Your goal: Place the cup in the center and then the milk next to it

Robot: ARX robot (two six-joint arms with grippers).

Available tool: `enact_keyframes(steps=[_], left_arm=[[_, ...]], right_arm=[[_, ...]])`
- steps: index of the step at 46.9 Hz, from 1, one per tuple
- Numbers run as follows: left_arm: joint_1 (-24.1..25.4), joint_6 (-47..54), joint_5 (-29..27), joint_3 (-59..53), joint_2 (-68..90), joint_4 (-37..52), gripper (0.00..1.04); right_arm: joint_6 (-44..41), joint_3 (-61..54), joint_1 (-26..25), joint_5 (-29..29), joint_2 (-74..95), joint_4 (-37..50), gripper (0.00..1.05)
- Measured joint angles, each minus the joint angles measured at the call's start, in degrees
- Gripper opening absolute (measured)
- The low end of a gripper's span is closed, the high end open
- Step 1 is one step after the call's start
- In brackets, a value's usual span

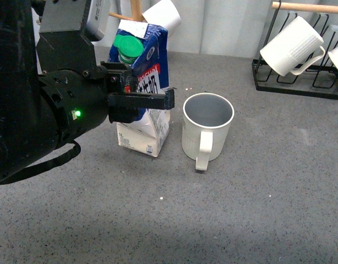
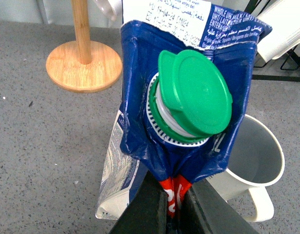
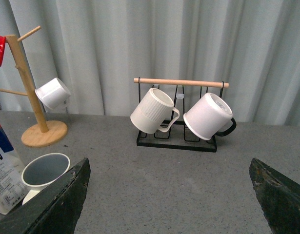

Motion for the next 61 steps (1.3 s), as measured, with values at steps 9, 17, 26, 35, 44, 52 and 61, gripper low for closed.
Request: enact_keyframes(steps=[9, 17, 26, 35, 44, 52, 61], left_arm=[[-0.8, -0.3, -0.8, 0.5, 2.0, 0.0, 0.04], [-1.0, -0.7, -1.5, 0.7, 2.3, 0.0, 0.1], [-1.0, -0.8, -1.7, 0.7, 2.3, 0.0, 0.45], [-1.1, -1.8, -1.6, 0.6, -0.2, -0.6, 0.7], [-0.3, -3.1, -1.7, 0.5, -7.2, -1.4, 0.99], [3.4, -2.6, -1.3, -0.2, -12.1, -5.1, 0.98], [8.1, 2.6, -8.2, -3.7, -13.7, 0.1, 0.89]], right_arm=[[0.0, 0.0, 0.0, 0.0, 0.0, 0.0, 0.95], [0.0, 0.0, 0.0, 0.0, 0.0, 0.0, 0.95], [0.0, 0.0, 0.0, 0.0, 0.0, 0.0, 0.95], [0.0, 0.0, 0.0, 0.0, 0.0, 0.0, 0.95], [0.0, 0.0, 0.0, 0.0, 0.0, 0.0, 0.95], [0.0, 0.0, 0.0, 0.0, 0.0, 0.0, 0.95], [0.0, 0.0, 0.0, 0.0, 0.0, 0.0, 0.95]])
